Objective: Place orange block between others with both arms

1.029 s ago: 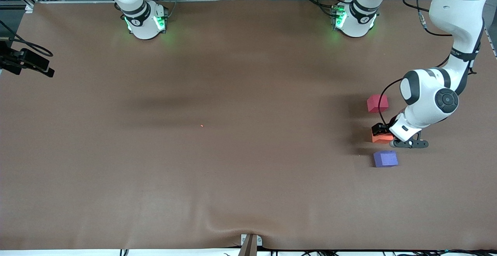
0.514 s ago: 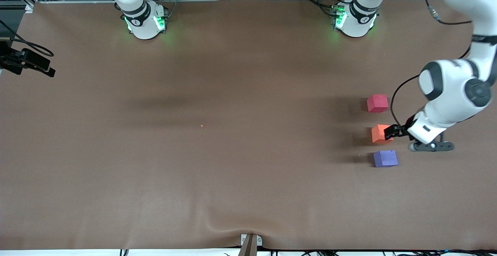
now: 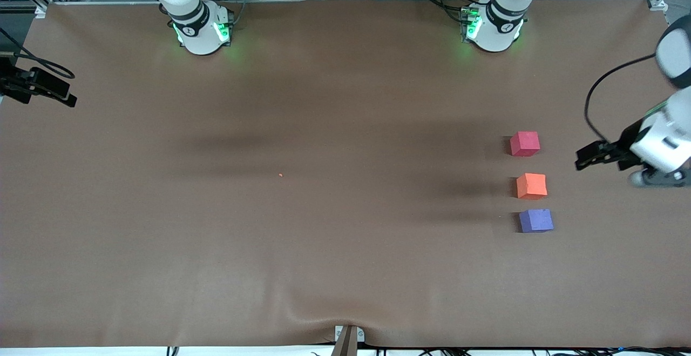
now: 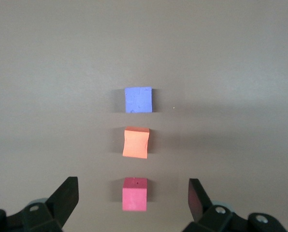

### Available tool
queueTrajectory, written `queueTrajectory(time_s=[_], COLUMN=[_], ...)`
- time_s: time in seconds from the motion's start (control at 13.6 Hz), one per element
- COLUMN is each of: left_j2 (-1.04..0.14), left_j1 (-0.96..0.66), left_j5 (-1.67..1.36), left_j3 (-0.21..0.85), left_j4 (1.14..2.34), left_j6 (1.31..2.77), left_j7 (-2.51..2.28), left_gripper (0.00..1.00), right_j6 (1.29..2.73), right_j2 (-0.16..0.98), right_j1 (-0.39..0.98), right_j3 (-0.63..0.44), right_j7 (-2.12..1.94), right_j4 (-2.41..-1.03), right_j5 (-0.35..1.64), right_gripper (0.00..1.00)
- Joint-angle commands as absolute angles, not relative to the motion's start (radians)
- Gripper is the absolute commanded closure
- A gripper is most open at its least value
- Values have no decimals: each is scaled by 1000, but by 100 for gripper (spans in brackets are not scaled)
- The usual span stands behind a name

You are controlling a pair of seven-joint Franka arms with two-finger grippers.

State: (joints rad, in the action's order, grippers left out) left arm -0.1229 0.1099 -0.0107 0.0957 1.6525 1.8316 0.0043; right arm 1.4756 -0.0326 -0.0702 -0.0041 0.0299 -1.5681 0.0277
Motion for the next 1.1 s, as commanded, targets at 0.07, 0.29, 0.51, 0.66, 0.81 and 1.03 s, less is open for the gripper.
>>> queueTrajectory(time_s=[0.07, 0.29, 0.51, 0.66, 0.81, 1.03], left_j2=[-121, -117, -75, -45, -3, 0], left_j1=[115, 118, 107, 112, 112, 112], left_j5=[0, -5, 2, 0, 2, -2], left_j3=[107, 112, 113, 127, 144, 146], left_j4=[1491, 1440, 1439, 1440, 1450, 1450], left_j6=[1685, 1603, 1554, 1530, 1497, 1496], left_j7=[-54, -43, -60, -60, -93, -83], left_gripper=[0, 0, 0, 0, 0, 0], right_j6=[1470, 1470, 1471, 1471, 1471, 1474], right_j2=[-40, -40, -40, -40, -40, -40], right_j1=[-63, -63, -60, -60, -58, -60], right_j3=[-8, -8, -6, -6, -6, -6], right_j7=[29, 29, 29, 29, 29, 29], right_j4=[-1572, -1572, -1572, -1572, -1572, -1572], right_j5=[34, 34, 34, 34, 34, 34], right_gripper=[0, 0, 0, 0, 0, 0])
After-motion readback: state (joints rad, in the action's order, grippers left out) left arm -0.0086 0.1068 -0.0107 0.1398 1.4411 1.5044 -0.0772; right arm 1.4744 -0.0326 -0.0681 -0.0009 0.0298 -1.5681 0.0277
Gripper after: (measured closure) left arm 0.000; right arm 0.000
